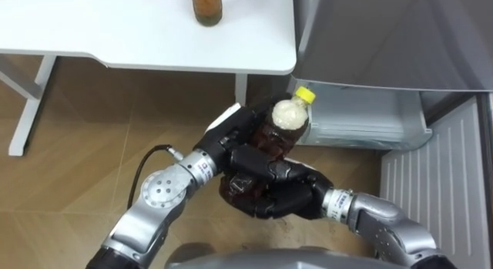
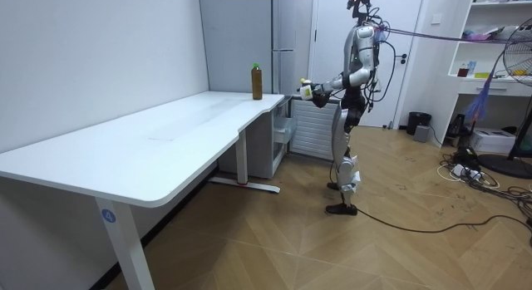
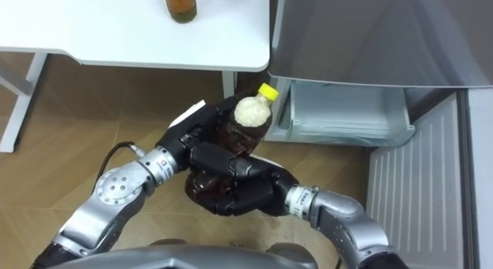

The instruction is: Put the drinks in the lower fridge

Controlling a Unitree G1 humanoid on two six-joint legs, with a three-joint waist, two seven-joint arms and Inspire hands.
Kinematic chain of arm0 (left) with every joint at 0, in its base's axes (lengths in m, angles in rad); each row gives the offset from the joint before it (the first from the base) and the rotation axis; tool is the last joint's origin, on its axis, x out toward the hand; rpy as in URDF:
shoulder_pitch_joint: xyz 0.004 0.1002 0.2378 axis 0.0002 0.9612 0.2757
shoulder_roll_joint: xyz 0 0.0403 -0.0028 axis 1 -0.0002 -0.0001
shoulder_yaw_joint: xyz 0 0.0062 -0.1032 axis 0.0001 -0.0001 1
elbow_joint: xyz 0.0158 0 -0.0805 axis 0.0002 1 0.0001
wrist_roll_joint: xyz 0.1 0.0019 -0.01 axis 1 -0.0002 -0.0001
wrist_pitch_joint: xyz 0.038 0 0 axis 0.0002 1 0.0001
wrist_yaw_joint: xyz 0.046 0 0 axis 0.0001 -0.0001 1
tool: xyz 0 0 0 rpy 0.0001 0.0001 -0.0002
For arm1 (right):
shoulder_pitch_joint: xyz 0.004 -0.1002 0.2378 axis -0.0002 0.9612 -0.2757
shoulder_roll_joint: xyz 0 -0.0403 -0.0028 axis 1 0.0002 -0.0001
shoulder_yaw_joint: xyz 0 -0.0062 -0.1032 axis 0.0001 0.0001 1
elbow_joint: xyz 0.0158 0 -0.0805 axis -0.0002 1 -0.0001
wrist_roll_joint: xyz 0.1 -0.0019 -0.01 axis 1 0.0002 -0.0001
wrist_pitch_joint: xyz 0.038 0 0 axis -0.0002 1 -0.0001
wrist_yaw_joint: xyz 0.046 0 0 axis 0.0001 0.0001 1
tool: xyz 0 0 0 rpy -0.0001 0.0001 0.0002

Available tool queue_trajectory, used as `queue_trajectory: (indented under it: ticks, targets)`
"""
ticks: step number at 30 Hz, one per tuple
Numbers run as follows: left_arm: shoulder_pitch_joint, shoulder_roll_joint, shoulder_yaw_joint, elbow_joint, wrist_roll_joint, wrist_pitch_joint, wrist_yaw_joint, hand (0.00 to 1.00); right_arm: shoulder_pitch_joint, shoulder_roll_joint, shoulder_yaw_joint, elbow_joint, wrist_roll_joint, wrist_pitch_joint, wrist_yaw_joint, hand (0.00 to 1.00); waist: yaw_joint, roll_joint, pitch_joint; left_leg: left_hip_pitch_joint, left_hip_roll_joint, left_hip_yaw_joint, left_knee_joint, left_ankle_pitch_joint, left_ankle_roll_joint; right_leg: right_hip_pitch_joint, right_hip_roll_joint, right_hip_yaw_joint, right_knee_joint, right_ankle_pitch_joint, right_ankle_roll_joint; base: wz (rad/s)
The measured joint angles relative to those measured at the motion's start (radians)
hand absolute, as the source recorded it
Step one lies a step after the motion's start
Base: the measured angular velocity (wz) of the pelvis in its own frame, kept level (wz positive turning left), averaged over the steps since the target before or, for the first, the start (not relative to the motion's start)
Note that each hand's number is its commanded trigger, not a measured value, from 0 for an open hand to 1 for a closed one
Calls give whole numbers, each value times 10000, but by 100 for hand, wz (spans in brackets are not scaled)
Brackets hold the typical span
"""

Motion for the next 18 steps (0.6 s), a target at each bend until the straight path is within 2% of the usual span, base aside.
queue_trajectory:
  ticks: [4, 11, 18]
  targets:
    - [-342, 23, 61, -178, 29, 0, 36, 0, -149, 10, -49, -1, 324, -214, 0, 100, -7, -18, -1, 40, 0, 4, 1, 0, 0, 33, 0, 6, -2, 2, -3, 0]
    - [-364, 181, 393, -1192, 35, -93, 119, 0, -141, 37, -47, -1, 1214, -793, 150, 100, 76, -4, 15, 199, 0, 25, -85, 0, 0, 181, 5, 19, -50, 3, -4, 0]
    - [-364, 189, 392, -1273, 29, -325, 305, 0, -137, -27, -47, -1, 1401, -874, 204, 100, 202, 70, 65, 195, 0, 38, -99, 0, 0, 173, 8, 31, -58, 3, -4, 0]
